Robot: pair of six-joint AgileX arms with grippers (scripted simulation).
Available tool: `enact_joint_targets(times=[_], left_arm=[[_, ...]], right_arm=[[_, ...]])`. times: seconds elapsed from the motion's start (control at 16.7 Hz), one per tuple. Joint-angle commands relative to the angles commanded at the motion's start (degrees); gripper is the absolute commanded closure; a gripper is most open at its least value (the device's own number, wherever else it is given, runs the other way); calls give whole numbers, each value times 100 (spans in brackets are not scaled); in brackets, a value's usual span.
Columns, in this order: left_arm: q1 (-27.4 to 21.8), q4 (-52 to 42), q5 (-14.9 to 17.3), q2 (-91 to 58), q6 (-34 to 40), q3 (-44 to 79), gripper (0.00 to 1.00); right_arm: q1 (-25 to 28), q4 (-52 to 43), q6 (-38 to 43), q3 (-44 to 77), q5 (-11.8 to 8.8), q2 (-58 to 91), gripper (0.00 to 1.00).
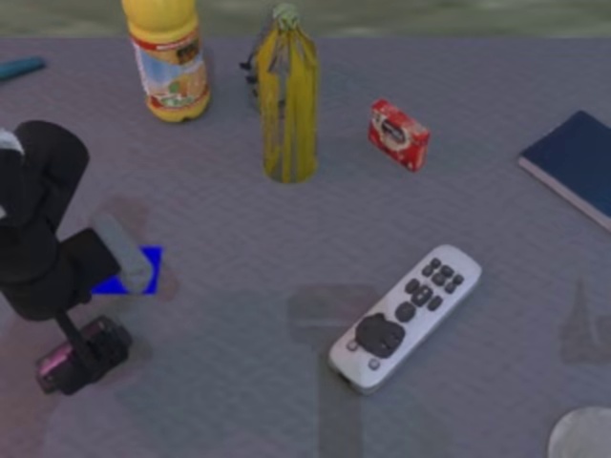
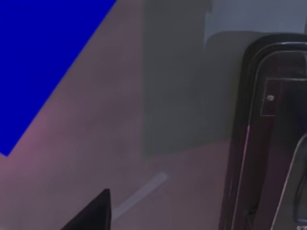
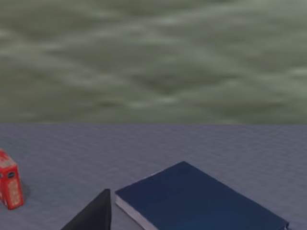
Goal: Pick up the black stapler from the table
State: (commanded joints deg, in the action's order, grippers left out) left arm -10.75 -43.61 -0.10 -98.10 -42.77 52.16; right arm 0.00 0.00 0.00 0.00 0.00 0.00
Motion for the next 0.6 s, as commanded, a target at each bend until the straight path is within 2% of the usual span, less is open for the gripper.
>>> enact_joint_targets(times=[0.36,0.6], left_arm=[[3,331,0,-152,-8,-216,0],[3,331,0,-152,-8,-216,30]], right_arm=[[0,0,0,0,0,0,0],[0,0,0,0,0,0,0]])
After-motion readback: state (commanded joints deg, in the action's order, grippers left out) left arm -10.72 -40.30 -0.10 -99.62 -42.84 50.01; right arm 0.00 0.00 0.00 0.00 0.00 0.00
